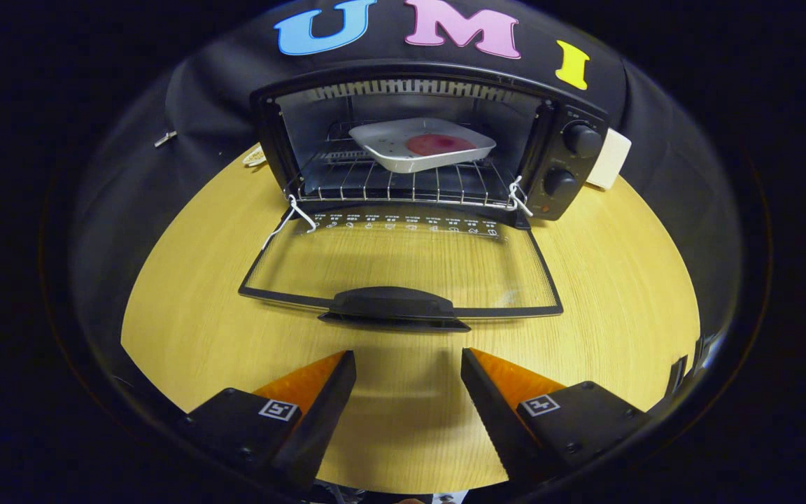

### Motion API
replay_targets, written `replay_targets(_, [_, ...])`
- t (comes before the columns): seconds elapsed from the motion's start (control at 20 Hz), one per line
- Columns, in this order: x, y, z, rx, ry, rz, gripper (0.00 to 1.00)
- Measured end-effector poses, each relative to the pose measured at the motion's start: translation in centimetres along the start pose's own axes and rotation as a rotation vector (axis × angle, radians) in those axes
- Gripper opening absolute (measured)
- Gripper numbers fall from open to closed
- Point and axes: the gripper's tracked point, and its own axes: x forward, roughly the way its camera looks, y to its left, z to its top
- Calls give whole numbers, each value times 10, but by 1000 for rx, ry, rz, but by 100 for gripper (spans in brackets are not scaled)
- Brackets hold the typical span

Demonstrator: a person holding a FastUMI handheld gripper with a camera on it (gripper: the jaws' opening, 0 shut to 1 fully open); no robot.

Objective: Open the toaster oven, put the food inside, and close the toaster oven door.

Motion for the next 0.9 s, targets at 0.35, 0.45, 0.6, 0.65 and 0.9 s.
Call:
replay_targets(0.35, [29, -1, 6, 92, 10, -53, 99])
replay_targets(0.45, [29, 2, 6, 94, 9, -61, 99])
replay_targets(0.6, [27, 3, 7, 83, 2, -50, 99])
replay_targets(0.65, [26, 3, 7, 97, 7, -43, 99])
replay_targets(0.9, [7, 4, 17, 113, -20, -12, 99])
